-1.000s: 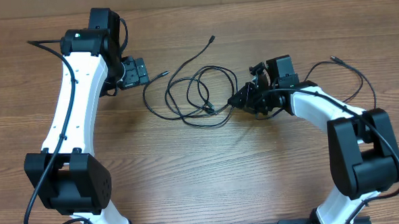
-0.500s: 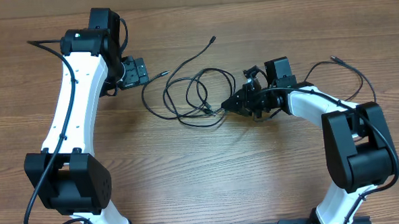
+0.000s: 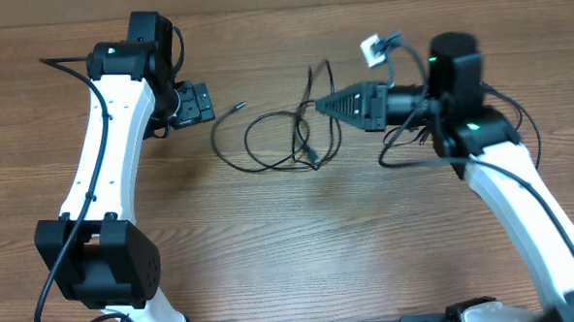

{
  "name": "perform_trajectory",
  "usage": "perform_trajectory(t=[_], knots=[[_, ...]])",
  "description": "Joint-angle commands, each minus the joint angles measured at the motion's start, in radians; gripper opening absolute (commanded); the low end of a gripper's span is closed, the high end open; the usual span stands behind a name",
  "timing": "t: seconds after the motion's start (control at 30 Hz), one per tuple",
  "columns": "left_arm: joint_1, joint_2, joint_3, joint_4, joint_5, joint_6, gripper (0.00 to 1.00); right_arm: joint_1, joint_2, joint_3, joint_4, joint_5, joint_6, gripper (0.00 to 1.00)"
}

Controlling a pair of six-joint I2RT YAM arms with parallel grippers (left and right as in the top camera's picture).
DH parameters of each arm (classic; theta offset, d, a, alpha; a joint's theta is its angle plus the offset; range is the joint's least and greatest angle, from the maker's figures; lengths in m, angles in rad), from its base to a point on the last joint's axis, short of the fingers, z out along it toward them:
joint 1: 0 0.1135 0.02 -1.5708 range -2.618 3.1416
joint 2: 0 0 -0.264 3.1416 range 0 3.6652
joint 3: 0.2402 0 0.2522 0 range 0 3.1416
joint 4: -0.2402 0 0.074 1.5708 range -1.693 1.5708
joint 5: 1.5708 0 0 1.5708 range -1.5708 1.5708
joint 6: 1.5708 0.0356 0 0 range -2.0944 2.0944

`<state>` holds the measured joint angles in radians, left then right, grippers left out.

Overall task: Untangle cables
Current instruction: 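Lift the right gripper up and far right, stretching the cable out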

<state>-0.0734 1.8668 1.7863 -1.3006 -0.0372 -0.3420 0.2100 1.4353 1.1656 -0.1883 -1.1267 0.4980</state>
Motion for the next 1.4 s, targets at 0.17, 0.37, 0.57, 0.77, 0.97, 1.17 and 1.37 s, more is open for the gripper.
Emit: perform_trajectory(t=[0.17, 0.37, 0.57, 0.77, 0.97, 1.17, 1.37], knots=[[-0.005, 0.01, -0.004, 0.001, 0.005, -0.018, 1.0, -0.002, -0.184, 0.053, 0.415, -0.027, 0.129, 0.04], [-0.005, 0.01, -0.004, 0.001, 0.005, -0.018, 1.0, -0.002, -0.183, 0.053, 0.709, 0.093, 0.164, 0.04], [-0.005, 0.01, -0.004, 0.001, 0.005, -0.018, 1.0, -0.002, -0.182, 0.053, 0.689, 0.307, 0.164, 0.04], [-0.005, 0.01, -0.004, 0.001, 0.005, -0.018, 1.0, -0.004, -0.187, 0.054, 0.677, 0.397, 0.182, 0.04], [-0.005, 0.01, -0.004, 0.001, 0.005, -0.018, 1.0, -0.005, -0.225, 0.085, 0.666, 0.526, 0.19, 0.04], [-0.005, 0.01, -0.004, 0.0, 0.005, -0.018, 1.0, -0.036, -0.241, 0.241, 0.294, 0.61, 0.182, 0.04], [-0.005, 0.01, -0.004, 0.0, 0.005, -0.018, 1.0, -0.124, -0.24, 0.356, -0.122, 0.798, 0.133, 0.04]])
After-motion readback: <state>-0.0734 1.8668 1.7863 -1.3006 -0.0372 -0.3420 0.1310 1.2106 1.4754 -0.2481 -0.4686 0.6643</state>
